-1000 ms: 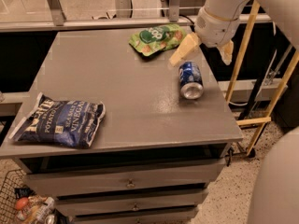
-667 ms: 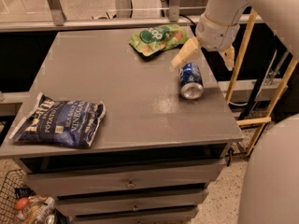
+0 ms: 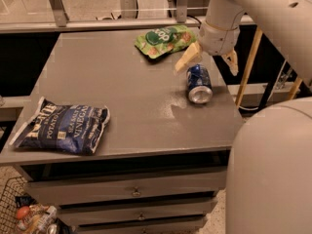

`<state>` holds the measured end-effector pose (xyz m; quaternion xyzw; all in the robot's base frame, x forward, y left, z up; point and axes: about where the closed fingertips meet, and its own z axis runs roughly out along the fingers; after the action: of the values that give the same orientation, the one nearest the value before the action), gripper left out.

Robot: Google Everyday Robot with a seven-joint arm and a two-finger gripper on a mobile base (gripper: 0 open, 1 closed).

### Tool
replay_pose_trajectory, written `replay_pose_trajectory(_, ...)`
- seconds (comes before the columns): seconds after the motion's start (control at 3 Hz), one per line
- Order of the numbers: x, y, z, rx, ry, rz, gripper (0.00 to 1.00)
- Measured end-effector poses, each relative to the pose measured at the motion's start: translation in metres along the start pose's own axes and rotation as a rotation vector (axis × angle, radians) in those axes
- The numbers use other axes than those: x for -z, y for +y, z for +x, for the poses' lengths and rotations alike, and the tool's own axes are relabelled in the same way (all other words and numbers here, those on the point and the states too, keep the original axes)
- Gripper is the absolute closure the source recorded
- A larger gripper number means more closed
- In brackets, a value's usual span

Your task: Place pepsi can upright

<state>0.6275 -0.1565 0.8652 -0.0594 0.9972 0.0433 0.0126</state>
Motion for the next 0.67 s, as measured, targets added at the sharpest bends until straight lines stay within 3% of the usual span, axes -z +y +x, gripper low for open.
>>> replay_pose_trajectory(0.33, -0.011, 0.006, -0.01, -0.005, 0.021, 0.027, 0.0)
replay_pose_trajectory(0.67, -0.024, 0.012, -0.016, 0.004, 0.046, 0.041, 0.16)
